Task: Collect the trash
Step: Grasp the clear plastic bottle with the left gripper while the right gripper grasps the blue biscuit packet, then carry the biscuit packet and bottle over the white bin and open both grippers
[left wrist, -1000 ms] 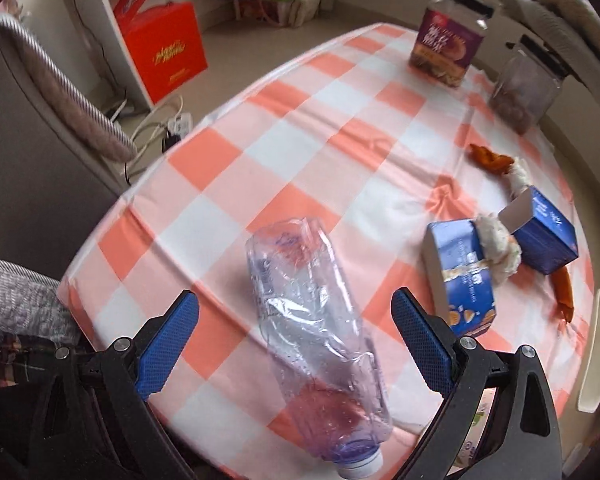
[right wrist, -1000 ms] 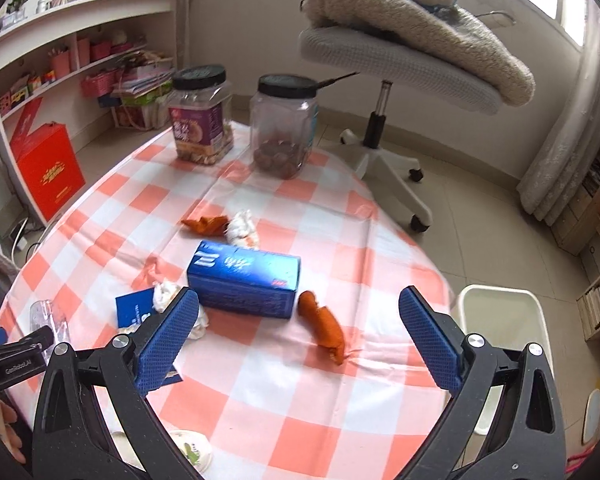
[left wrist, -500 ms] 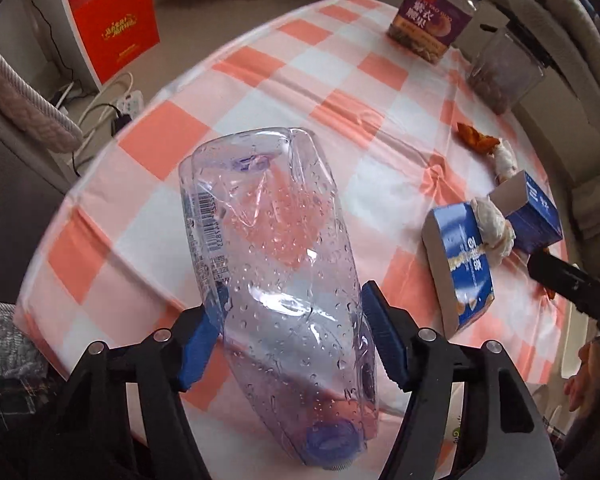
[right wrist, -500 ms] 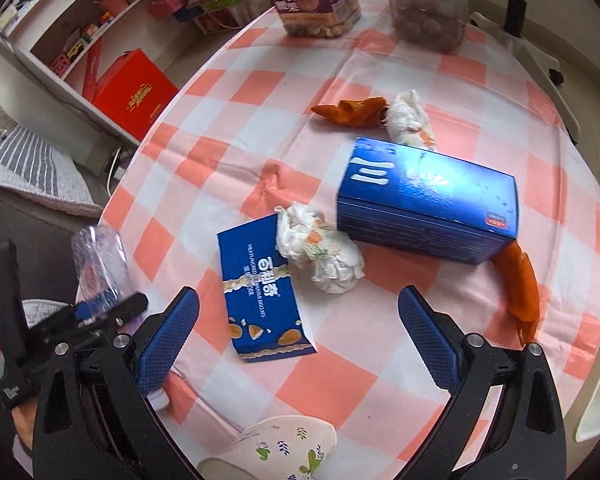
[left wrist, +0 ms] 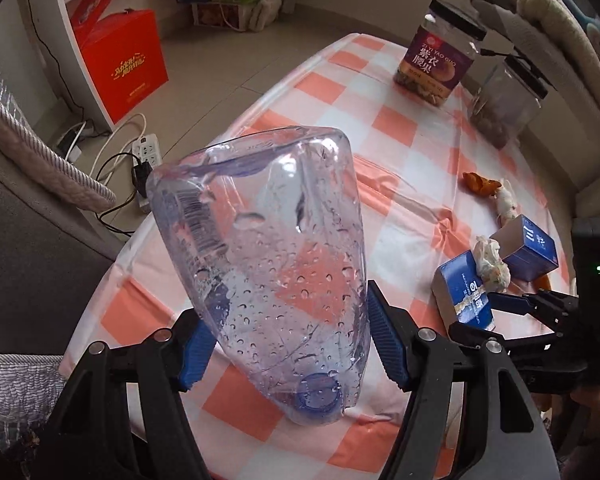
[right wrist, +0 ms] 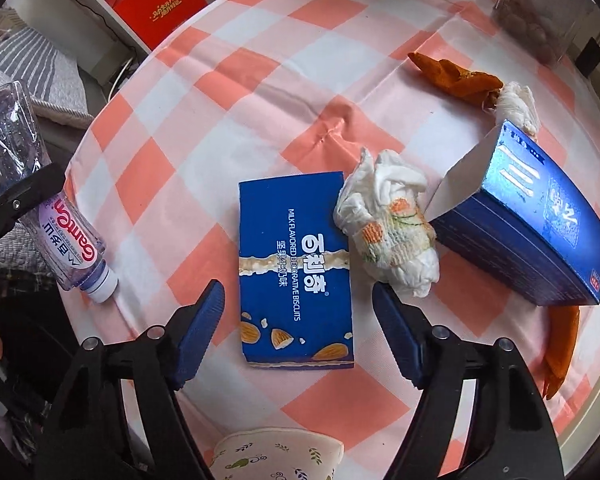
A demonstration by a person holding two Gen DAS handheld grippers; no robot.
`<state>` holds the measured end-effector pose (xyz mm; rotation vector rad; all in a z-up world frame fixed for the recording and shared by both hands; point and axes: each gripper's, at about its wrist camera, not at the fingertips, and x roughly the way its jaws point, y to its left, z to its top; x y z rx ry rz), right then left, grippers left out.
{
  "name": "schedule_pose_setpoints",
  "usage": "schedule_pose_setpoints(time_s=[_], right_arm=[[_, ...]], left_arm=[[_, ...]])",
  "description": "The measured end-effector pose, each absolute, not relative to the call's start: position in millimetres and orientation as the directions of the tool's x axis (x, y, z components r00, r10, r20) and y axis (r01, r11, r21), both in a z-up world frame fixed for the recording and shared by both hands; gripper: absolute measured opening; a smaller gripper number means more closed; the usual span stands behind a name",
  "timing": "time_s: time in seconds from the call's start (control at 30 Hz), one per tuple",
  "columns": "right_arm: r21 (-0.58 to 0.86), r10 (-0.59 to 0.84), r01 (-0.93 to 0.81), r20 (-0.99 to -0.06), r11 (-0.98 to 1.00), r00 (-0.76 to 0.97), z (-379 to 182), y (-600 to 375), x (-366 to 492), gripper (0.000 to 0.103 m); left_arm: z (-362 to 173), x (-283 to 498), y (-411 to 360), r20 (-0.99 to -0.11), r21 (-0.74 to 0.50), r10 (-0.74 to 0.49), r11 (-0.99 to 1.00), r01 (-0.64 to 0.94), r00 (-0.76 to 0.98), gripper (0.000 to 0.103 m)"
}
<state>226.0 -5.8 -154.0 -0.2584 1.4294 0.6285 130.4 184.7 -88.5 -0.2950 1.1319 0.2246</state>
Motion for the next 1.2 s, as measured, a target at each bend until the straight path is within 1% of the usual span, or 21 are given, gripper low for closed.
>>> schedule_pose_setpoints(time_s=[0.07, 0.13, 0.17, 0.2, 0.23, 0.3, 0.4, 0.53, 0.67, 0.83, 1.0, 1.2], right_arm=[[0.216, 0.249, -0.551, -0.968, 0.806, -0.014, -157.2, -5.6, 227.1, 0.075], [0.215, 0.241, -0.568, -0.970, 0.794, -0.031, -158.6, -0.6, 224.5, 0.082], [0.202, 0.226, -0.576, -0.974, 0.792, -0.030, -159.1, 2.0, 223.1, 0.082], [0.175, 0.206, -0.582, -0.979, 0.794, -0.014, -158.4, 4.7, 221.7, 0.076], [0.141, 0.184, -0.588, -0.983, 0.797, 0.013, -158.0, 9.5, 220.2, 0.064], [0.079, 0.147, -0.596, -0.987, 0.799, 0.066, -156.4, 15.2, 218.0, 0.051], [0.128, 0.205, -0.570, -0.976, 0.811, 0.072, -149.0, 10.9, 220.6, 0.051], [0.151, 0.267, -0.562, -0.955, 0.813, 0.130, -126.7, 3.0, 222.1, 0.051], [0.149, 0.324, -0.562, -0.919, 0.814, 0.225, -95.8, -5.7, 217.3, 0.051], [0.162, 0.397, -0.535, -0.844, 0.829, 0.360, -57.6, -33.1, 213.4, 0.051], [0.164, 0.436, -0.501, -0.752, 0.850, 0.494, -25.6, -59.6, 204.6, 0.051], [0.164, 0.420, -0.430, -0.671, 0.888, 0.611, -7.8, -93.2, 202.5, 0.051]], left_arm=[[-90.5, 131.7, 183.6, -0.912, -0.121, 0.024, 0.939, -0.323, 0.409, 0.067], [-91.9, 132.8, 182.6, -0.912, -0.124, 0.022, 0.938, -0.325, 0.409, 0.067], [-92.1, 133.1, 182.1, -0.911, -0.126, 0.019, 0.938, -0.323, 0.411, 0.067], [-92.3, 133.7, 180.6, -0.910, -0.128, 0.017, 0.939, -0.320, 0.413, 0.067], [-91.8, 133.9, 178.8, -0.909, -0.129, 0.014, 0.941, -0.313, 0.418, 0.066], [-89.1, 133.5, 174.5, -0.903, -0.128, 0.013, 0.946, -0.299, 0.429, 0.066], [-82.7, 133.4, 169.6, -0.892, -0.133, 0.011, 0.949, -0.284, 0.452, 0.066], [-69.4, 135.2, 165.2, -0.867, -0.164, -0.008, 0.949, -0.270, 0.498, 0.065], [-56.7, 137.7, 157.9, -0.839, -0.168, -0.001, 0.951, -0.258, 0.545, 0.063], [-39.9, 140.1, 148.0, -0.789, -0.204, -0.015, 0.949, -0.238, 0.615, 0.063], [-27.9, 144.1, 134.7, -0.747, -0.246, -0.038, 0.944, -0.222, 0.664, 0.063], [-17.7, 148.0, 106.3, -0.704, -0.253, -0.060, 0.952, -0.171, 0.708, 0.063]])
